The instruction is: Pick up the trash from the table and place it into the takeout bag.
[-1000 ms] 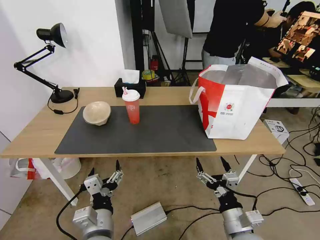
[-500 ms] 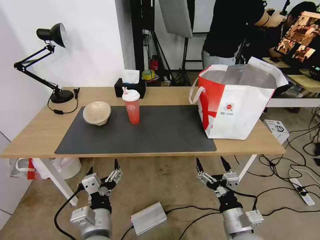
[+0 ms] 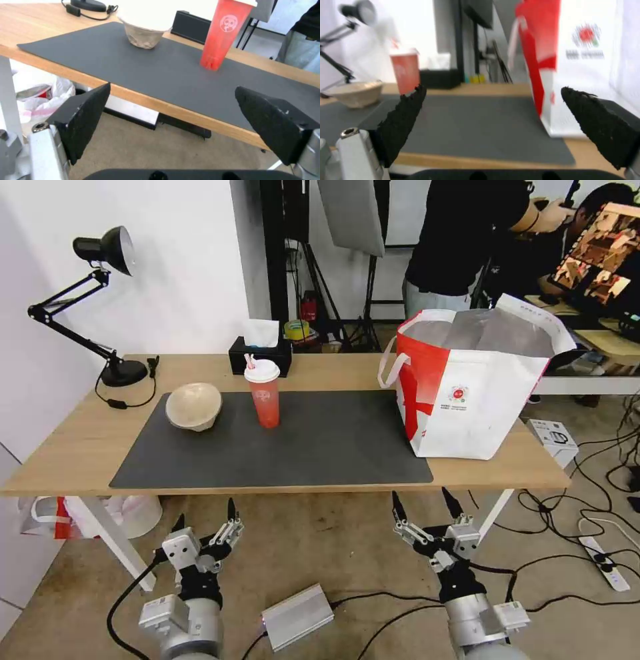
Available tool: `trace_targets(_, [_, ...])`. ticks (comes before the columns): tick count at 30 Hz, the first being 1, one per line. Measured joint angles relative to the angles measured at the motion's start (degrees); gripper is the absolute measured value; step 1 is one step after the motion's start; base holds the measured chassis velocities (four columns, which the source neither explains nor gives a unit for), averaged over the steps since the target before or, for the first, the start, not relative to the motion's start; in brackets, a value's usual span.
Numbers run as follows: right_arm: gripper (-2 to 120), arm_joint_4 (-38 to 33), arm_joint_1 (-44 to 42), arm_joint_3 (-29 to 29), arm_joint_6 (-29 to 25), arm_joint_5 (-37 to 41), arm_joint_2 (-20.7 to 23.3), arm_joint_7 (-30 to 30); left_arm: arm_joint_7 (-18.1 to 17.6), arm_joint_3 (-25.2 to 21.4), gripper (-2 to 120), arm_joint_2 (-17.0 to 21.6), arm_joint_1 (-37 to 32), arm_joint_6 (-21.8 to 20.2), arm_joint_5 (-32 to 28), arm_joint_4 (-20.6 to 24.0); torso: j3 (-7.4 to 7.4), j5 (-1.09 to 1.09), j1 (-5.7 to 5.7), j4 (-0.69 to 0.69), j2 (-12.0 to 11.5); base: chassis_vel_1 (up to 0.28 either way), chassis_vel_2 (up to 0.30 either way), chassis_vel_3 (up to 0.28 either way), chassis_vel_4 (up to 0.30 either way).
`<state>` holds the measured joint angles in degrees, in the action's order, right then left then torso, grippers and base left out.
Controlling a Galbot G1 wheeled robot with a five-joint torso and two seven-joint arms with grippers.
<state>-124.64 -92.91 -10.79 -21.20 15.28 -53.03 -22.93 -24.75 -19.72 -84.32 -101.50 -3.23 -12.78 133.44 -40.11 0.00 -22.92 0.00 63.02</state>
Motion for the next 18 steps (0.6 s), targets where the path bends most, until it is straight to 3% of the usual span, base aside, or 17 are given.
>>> trace_targets(5, [100, 0.5, 0.0, -0.3, -3.0, -0.7, -0.2, 1.8, 0.0, 0.0, 100, 0.0, -0.1, 0.0, 0.1, 0.0, 0.0, 0.01, 0.0, 0.0, 0.0, 0.0, 0.0, 0.0, 0.0])
trace_targets(18, [100, -2.5, 1.2, -1.2, -3.2, 3.5, 2.2, 5.4, 0.0, 0.1, 100, 0.1, 0.0, -0.1, 0.1, 0.1, 0.0, 0.01, 0.0, 0.0, 0.0, 0.0, 0.0, 0.0, 0.0])
